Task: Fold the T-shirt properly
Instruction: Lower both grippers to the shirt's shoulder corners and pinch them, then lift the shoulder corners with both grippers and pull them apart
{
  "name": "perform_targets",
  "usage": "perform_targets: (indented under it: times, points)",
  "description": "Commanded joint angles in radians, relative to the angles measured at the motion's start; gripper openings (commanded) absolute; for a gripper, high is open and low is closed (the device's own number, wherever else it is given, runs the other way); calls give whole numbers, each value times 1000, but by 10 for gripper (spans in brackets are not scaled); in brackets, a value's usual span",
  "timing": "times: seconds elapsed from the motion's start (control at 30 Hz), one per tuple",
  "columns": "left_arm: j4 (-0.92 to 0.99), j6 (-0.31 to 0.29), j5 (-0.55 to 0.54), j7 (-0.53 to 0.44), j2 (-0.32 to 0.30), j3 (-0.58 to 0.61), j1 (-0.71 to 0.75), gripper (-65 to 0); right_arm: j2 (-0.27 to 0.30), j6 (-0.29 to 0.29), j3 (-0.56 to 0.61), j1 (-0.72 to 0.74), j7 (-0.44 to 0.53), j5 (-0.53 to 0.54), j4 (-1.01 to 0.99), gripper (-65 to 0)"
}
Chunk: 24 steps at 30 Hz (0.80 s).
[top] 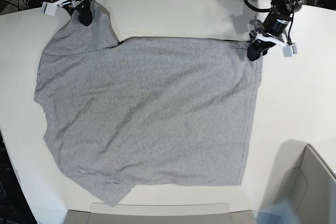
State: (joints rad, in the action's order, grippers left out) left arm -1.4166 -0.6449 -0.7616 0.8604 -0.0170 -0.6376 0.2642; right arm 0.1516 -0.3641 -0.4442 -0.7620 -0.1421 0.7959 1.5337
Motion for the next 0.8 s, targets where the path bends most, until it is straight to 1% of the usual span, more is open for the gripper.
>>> perform_targets:
  times: [0.0,0.13,0.2,0.23,0.3,0.4,0.43,0.6,0.77]
  points:
    - [26,27,67,56,1,6,14,-410,4,24,-3,-15,-37,-23,1,-419]
    - [64,27,67,55,-1,9,13,-418,4,24,-3,-15,-37,-23,1,-420]
    - [64,27,67,55,-1,9,13,-436,6,24,-3,-15,-37,-23,1,-437]
    - [64,27,67,55,-1,9,13,-457,7,24,-3,-15,-37,-23,1,-457]
    - [64,27,67,55,-16,9,13,-518,9,24,-3,-14,-37,-23,1,-519]
    - [63,27,67,56,-30,3,14,-650,10,26,-17,-14,-37,-23,20,-624]
    - [61,27,67,59,-39,3,17,-650,9,26,-32,-15,-38,-23,31,-650]
    - [24,27,61,55,-48,2,63,-650,1,26,-109,-20,-38,-17,77,-650]
    - [-91,27,60,53,-47,0,143,-650,-48,20,-193,-24,-38,-23,130,-650]
